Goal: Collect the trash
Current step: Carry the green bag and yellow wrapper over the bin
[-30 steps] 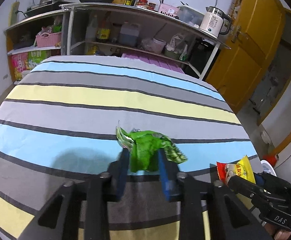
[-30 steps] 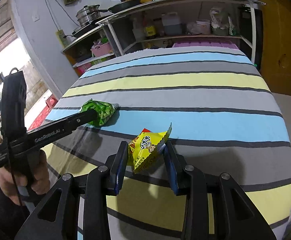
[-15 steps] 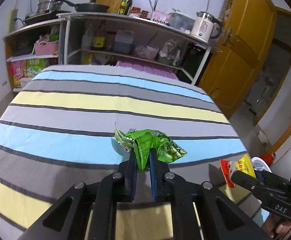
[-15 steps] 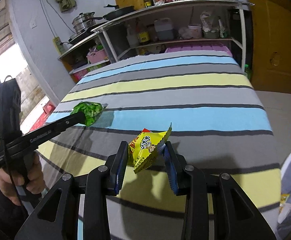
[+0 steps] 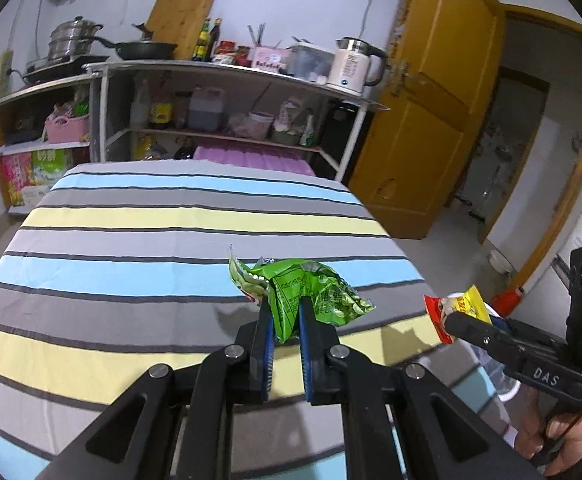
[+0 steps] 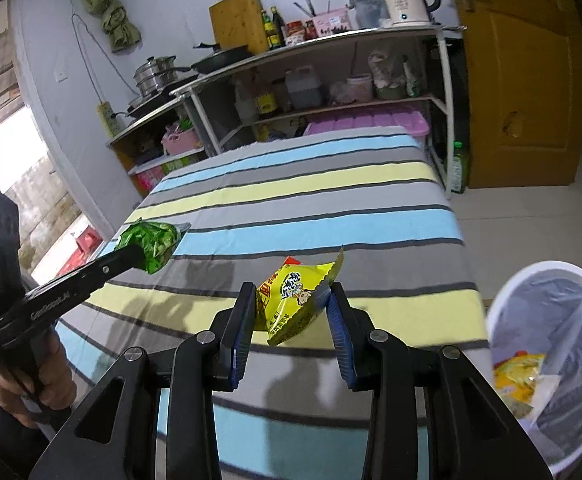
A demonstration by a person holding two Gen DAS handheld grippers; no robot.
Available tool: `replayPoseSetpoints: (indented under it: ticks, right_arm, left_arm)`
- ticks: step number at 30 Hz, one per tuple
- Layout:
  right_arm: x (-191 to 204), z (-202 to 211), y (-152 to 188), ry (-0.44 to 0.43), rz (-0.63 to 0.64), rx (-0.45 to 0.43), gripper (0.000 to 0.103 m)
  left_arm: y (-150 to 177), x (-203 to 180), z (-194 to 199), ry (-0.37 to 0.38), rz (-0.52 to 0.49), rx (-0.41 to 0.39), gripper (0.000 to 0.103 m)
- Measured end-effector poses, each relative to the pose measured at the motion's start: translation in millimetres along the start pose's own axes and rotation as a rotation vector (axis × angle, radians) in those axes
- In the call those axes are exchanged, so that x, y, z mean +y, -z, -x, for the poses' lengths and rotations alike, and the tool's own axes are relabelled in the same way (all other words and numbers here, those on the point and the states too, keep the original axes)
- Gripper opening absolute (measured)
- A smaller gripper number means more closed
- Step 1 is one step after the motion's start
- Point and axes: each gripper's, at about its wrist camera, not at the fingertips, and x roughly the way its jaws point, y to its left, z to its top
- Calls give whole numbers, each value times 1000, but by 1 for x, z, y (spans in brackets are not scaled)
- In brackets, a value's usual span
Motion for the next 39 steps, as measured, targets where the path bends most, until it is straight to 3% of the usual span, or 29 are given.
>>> replayPoseSetpoints:
  ticks: [19, 39]
  right_arm:
    - [-33, 69, 22, 76, -48, -75, 37]
    - [-121, 114, 45, 219, -195, -106, 37]
  left_arm:
    - [18, -86, 13, 122, -127, 18, 11]
    - [31, -186, -36, 273, -271, 99, 11]
